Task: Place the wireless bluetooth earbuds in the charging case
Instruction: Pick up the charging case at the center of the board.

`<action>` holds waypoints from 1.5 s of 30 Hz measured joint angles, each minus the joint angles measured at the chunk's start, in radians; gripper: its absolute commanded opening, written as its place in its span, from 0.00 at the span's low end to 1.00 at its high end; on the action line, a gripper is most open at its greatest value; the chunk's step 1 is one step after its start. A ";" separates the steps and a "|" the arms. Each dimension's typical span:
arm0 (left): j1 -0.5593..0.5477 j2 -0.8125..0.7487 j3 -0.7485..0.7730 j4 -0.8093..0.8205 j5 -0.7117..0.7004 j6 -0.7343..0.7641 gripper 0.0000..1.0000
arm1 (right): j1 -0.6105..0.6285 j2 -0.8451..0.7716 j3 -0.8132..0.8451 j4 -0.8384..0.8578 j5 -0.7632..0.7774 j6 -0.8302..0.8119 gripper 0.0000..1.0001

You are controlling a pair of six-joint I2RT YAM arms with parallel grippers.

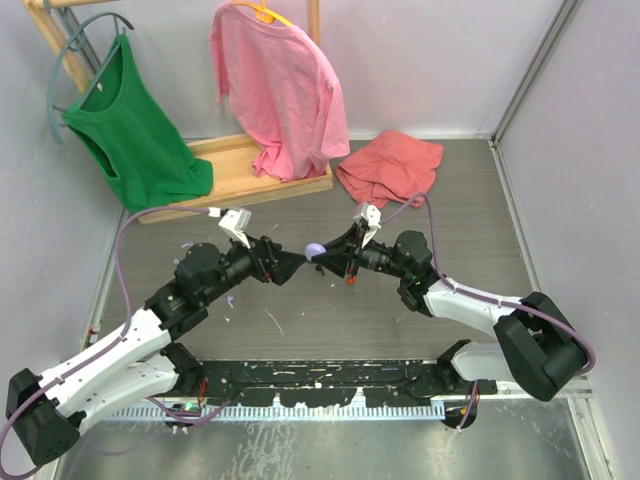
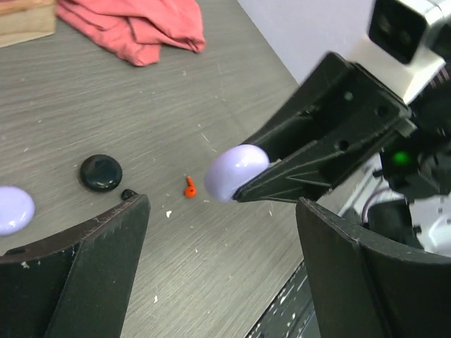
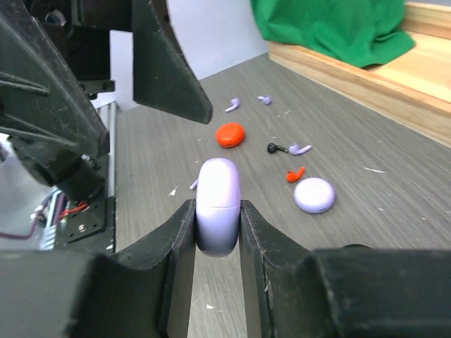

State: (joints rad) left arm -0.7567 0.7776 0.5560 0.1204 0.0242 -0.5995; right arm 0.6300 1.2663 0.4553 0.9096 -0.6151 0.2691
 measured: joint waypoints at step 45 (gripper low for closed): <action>0.167 0.223 0.169 -0.080 0.683 0.218 0.31 | -0.005 0.024 0.132 -0.137 -0.357 0.022 0.03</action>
State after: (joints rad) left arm -0.5896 1.0004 0.7250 0.0406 0.7074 -0.3813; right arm 0.6254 1.2900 0.5873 0.7731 -0.9726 0.2909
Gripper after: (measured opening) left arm 0.355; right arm 0.332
